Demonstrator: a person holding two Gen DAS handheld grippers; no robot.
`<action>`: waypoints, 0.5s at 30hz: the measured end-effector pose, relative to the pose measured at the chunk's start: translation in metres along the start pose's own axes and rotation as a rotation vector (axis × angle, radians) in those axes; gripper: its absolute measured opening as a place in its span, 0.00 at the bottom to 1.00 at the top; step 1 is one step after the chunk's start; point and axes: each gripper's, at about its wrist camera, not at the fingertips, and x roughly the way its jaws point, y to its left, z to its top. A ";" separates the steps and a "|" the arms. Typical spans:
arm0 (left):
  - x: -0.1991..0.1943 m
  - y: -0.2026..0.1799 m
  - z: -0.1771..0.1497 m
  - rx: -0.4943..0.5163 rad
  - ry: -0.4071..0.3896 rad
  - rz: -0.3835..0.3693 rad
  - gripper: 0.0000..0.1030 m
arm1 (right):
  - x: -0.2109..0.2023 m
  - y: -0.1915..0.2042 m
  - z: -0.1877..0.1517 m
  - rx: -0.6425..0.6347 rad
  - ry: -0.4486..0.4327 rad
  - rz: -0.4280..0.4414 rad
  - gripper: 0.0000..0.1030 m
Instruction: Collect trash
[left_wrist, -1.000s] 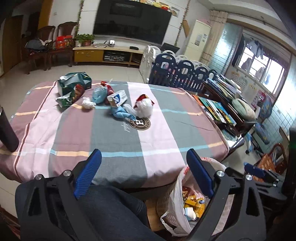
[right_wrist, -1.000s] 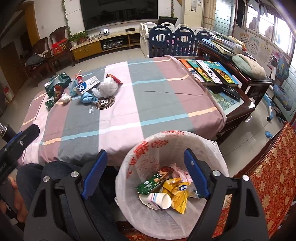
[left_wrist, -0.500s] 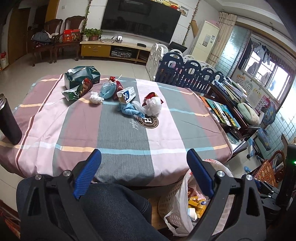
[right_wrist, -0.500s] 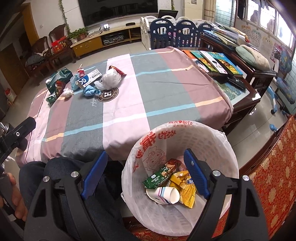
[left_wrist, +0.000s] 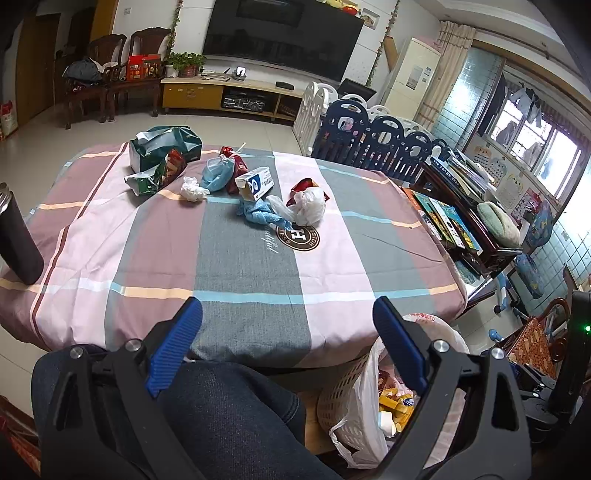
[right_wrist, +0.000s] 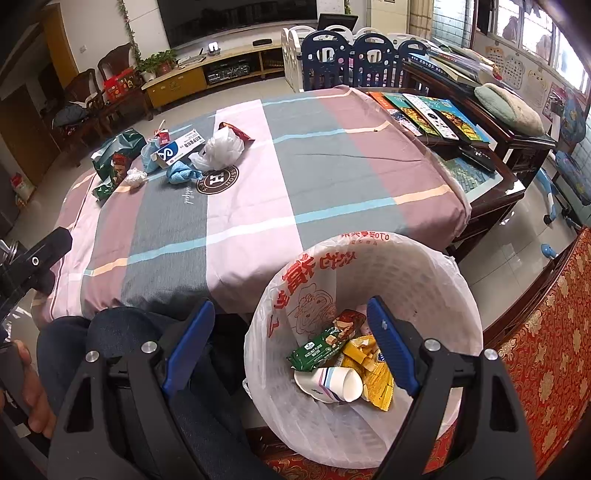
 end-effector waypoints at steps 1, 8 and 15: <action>0.000 0.000 0.000 0.000 0.001 0.001 0.90 | 0.000 -0.001 0.000 0.003 0.001 0.001 0.80; 0.002 0.001 -0.001 -0.003 0.005 0.007 0.90 | 0.001 -0.003 0.000 0.008 0.003 0.001 0.80; 0.003 0.003 -0.002 -0.006 0.010 0.013 0.90 | 0.006 -0.004 -0.003 0.011 0.012 0.003 0.80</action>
